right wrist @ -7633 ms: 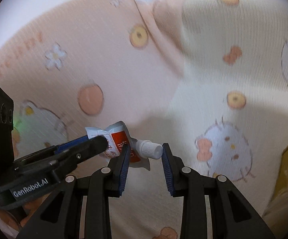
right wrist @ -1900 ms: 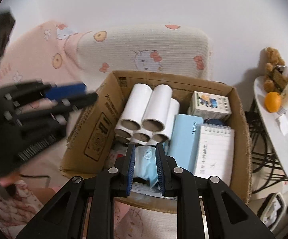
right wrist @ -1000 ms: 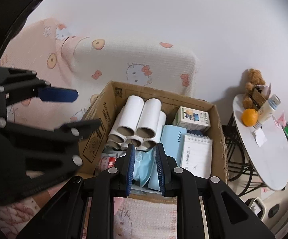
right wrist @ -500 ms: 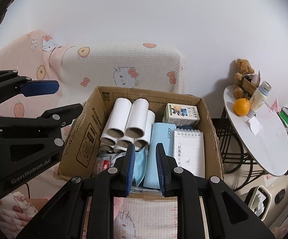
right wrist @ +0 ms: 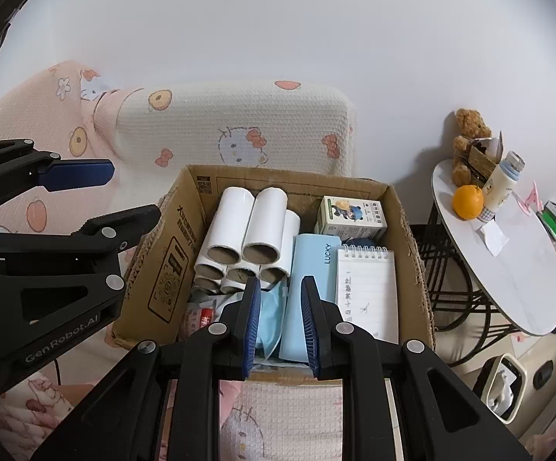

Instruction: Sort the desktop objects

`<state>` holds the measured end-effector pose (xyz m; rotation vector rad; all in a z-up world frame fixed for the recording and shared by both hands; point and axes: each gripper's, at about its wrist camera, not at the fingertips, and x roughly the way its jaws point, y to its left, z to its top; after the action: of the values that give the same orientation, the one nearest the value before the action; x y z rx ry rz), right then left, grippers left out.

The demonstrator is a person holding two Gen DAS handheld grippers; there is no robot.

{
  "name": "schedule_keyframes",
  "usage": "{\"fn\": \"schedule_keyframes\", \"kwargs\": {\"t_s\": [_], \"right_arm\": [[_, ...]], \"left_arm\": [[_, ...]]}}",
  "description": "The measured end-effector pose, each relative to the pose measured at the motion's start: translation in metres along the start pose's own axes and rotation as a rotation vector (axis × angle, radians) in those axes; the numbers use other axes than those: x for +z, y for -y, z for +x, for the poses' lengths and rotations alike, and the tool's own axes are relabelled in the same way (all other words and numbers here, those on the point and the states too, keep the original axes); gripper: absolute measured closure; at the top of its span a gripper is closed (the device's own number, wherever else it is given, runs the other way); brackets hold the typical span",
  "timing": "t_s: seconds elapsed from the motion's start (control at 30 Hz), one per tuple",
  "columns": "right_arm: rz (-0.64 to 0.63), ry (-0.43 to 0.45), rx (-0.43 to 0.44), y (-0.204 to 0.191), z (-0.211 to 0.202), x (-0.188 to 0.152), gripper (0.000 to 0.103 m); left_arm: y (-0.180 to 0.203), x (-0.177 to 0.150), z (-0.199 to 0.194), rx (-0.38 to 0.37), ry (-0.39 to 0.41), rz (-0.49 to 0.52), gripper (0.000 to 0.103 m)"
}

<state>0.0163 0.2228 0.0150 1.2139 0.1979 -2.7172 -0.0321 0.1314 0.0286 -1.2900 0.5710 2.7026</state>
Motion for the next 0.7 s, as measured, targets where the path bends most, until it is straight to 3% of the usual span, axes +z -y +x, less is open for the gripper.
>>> {"fn": "schedule_keyframes", "kwargs": {"t_s": [0.7], "right_arm": [[-0.012, 0.003, -0.002, -0.0020, 0.0010, -0.0020, 0.086]], "left_arm": [[-0.0025, -0.0002, 0.0013, 0.000, -0.007, 0.004, 0.051]]}}
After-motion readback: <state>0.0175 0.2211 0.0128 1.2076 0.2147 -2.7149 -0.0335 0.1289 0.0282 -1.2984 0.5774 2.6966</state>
